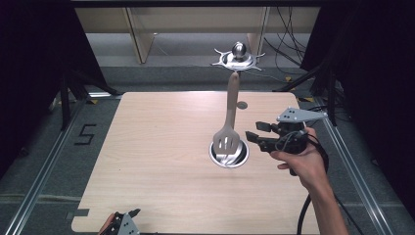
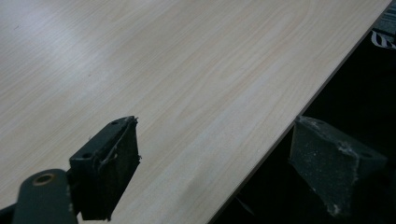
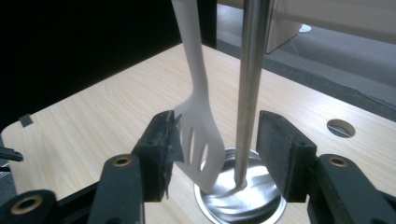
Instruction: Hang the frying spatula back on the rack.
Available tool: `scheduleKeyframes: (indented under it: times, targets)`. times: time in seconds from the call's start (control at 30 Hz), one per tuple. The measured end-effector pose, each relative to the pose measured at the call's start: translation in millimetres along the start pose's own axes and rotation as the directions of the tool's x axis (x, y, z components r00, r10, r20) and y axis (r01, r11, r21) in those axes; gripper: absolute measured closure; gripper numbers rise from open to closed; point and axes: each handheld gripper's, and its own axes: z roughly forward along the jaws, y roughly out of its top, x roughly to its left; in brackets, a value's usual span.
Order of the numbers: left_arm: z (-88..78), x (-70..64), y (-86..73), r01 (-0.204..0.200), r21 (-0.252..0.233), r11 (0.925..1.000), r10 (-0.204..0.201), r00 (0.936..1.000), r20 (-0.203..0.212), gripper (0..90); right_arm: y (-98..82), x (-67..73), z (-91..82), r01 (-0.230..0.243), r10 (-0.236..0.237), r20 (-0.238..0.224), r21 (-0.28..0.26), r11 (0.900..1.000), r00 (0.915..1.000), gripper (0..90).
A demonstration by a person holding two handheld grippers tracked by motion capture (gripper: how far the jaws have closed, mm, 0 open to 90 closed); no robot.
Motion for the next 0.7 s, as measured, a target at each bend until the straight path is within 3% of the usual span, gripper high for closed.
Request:
scheduleKeyframes:
  times: [0.03, 0.13, 0.2, 0.37, 0.47, 0.57, 0.7]
  targets:
    - [0.0, 0.0, 0.0, -0.001, 0.000, 1.0000, 0.001, 1.0000, 0.001, 14.9, -3.6, 0.6, 0.7, -0.022, 0.022, -0.002, -0.010, 1.000, 0.9997, 48.0]
    - [-0.6, 1.6, 0.1, -0.020, 0.011, 0.9997, 0.020, 0.9998, -0.007, 14.9, -13.0, -2.4, 0.5, -0.029, 0.029, 0.003, -0.013, 1.000, 0.9996, 48.0]
    - [0.4, 0.3, -0.5, 0.003, -0.002, 1.0000, -0.003, 1.0000, -0.001, 14.9, -19.3, -3.2, 0.9, -0.031, 0.031, 0.020, -0.021, 0.999, 0.9993, 47.9]
    - [1.1, 0.0, 0.0, 0.000, 0.009, 1.0000, 0.000, 1.0000, -0.006, 14.9, -34.4, -5.2, 2.3, -0.033, 0.033, 0.017, -0.015, 0.999, 0.9993, 47.9]
    - [0.2, 0.5, 0.4, -0.014, 0.019, 0.9997, 0.014, 0.9999, 0.001, 14.9, -38.5, -6.9, 2.5, -0.042, 0.042, 0.016, 0.016, 0.999, 0.9990, 47.6]
    - [-0.2, 1.2, 0.3, -0.023, 0.020, 0.9995, 0.023, 0.9997, -0.004, 14.9, -41.3, -8.5, 2.5, -0.044, 0.044, 0.015, -0.008, 0.999, 0.9989, 47.2]
    - [-1.7, 2.0, 1.2, -0.034, 0.040, 0.9986, 0.034, 0.9994, 0.007, 14.9, -46.8, -10.5, 0.0, -0.039, 0.038, 0.031, 0.009, 0.999, 0.9988, 46.7]
